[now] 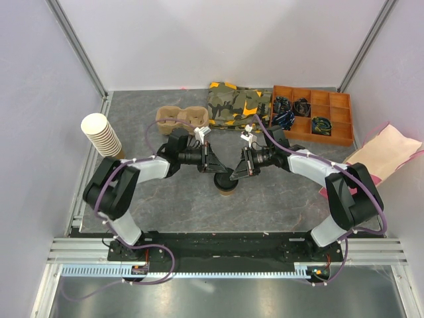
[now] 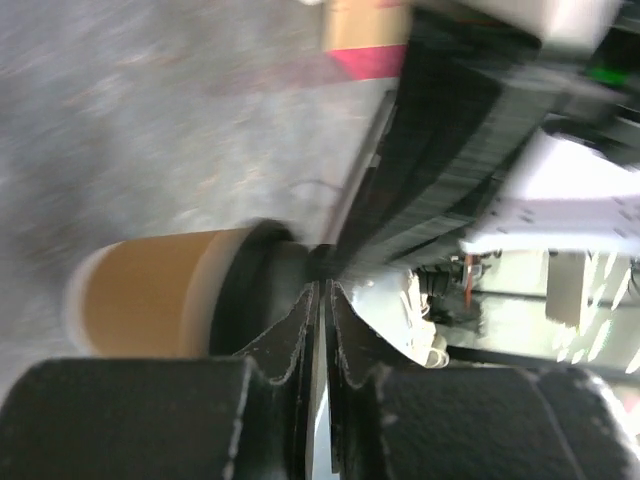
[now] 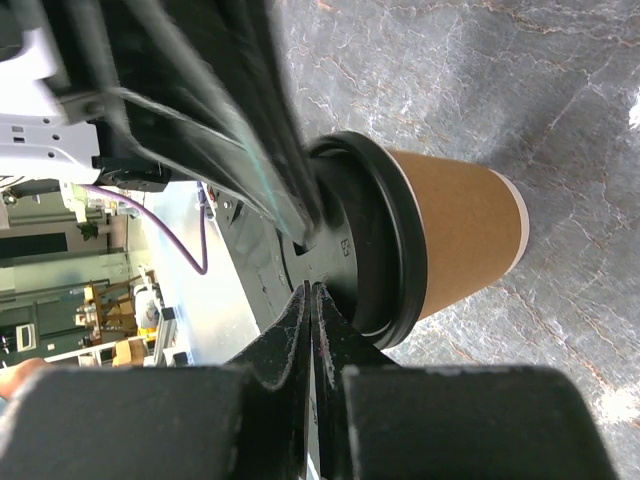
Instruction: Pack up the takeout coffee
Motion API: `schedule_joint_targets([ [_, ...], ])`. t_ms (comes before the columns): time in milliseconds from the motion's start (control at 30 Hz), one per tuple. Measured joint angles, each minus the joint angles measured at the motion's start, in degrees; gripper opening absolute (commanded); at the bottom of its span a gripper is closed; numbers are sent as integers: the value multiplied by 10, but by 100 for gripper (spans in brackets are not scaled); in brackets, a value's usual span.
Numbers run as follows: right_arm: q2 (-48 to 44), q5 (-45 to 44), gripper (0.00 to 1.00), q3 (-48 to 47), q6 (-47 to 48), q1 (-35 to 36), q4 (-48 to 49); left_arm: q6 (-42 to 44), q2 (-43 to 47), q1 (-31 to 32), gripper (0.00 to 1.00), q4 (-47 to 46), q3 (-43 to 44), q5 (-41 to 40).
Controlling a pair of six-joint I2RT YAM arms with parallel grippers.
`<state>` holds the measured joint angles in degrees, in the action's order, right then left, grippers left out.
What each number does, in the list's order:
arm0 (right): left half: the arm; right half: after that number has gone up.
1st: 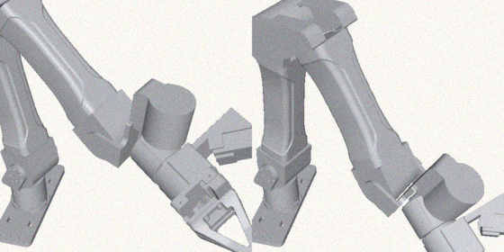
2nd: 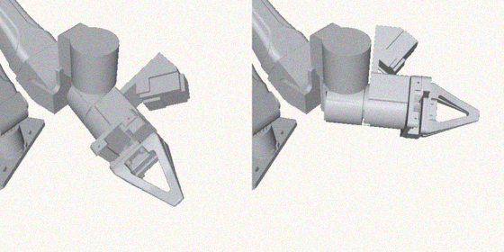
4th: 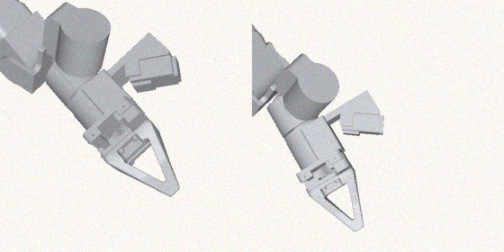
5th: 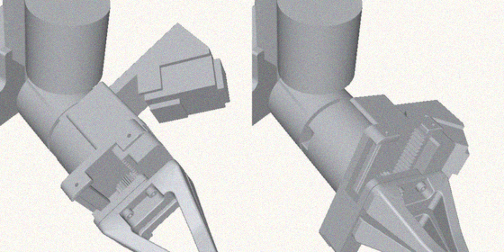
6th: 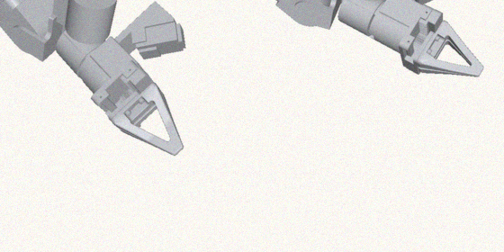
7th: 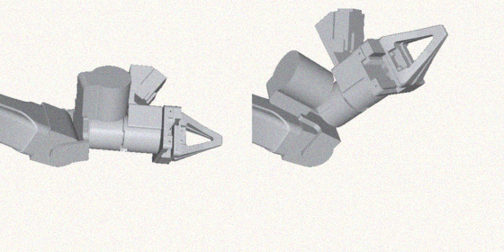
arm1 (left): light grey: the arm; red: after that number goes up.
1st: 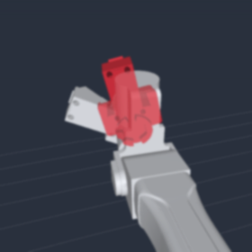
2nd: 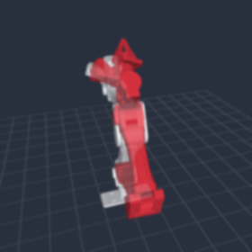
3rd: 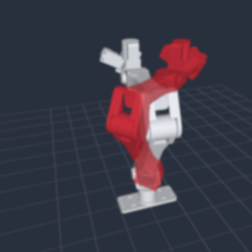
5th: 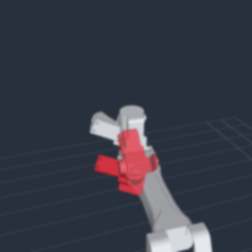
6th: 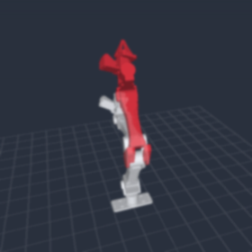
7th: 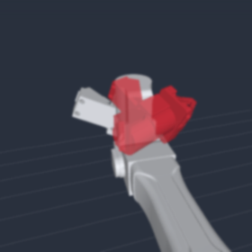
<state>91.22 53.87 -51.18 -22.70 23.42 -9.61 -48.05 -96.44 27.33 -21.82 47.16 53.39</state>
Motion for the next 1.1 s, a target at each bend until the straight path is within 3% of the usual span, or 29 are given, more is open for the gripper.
schedule_joint_targets([
  [400,6,0,4,-7,1,0,-6,-31,-27,-7,11,-4,0,7],
  [833,10,0,4,-13,2,0,-9,-31,63,-6,11,7,27,7],
  [1100,11,-3,3,-14,3,0,-10,-55,-54,-12,8,-11,5,30],
])
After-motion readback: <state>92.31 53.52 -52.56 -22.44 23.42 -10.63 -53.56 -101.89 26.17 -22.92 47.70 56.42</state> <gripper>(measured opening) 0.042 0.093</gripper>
